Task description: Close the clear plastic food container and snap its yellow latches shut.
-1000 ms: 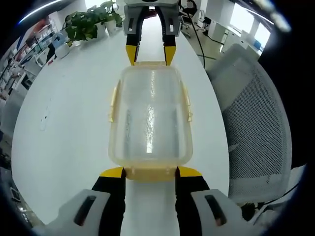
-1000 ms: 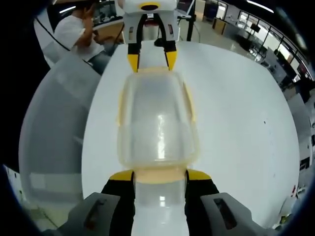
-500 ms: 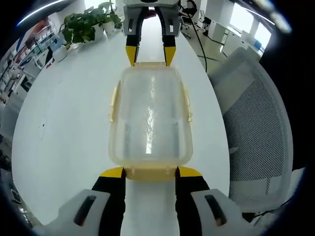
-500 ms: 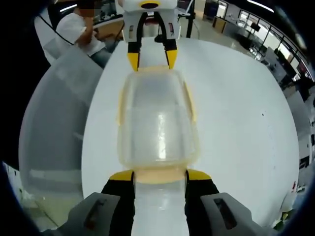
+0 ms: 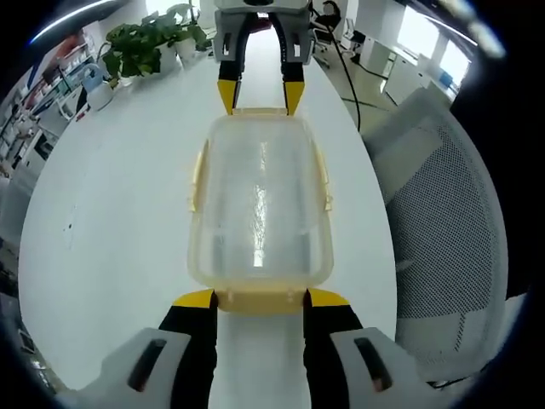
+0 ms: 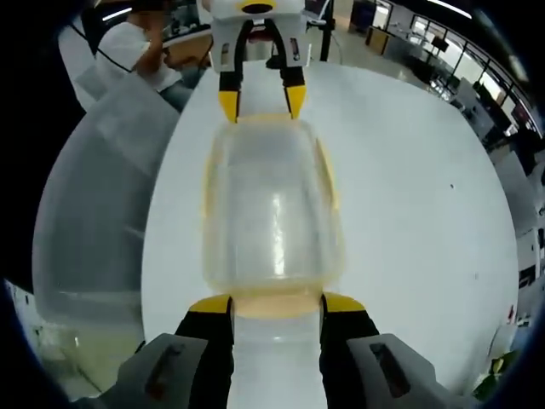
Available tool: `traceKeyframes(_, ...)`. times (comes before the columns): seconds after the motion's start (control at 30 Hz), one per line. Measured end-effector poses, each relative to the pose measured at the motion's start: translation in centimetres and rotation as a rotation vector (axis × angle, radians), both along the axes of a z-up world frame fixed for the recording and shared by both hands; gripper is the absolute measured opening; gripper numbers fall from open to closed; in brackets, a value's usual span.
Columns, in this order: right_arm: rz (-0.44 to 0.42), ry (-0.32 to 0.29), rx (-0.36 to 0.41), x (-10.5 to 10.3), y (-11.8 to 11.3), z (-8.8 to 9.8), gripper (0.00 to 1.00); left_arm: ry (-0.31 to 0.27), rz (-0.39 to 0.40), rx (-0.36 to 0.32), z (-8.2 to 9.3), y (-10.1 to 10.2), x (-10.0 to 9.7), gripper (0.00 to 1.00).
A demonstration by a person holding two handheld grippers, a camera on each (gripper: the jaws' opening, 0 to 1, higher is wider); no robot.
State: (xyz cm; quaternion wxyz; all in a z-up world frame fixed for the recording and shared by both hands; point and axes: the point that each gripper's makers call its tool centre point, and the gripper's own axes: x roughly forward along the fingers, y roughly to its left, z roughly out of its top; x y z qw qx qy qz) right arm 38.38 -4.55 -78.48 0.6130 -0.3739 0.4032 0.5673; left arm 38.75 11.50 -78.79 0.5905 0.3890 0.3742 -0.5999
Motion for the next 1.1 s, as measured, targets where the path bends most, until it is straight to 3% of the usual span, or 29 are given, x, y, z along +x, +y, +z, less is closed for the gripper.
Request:
traceKeyframes(0.77,0.000,-0.001,-0.016,-0.2,-3.8,-0.7,0.38,-0.006,-0.009,0.004,-0.4,-3.9,-0.2,0.38)
traceKeyframes(1.1,0.015,-0.010,-0.023,-0.3,-4.4,-1.0,0.38,0.001,-0.008,0.017,-0.8,-4.4,-0.4,0.38)
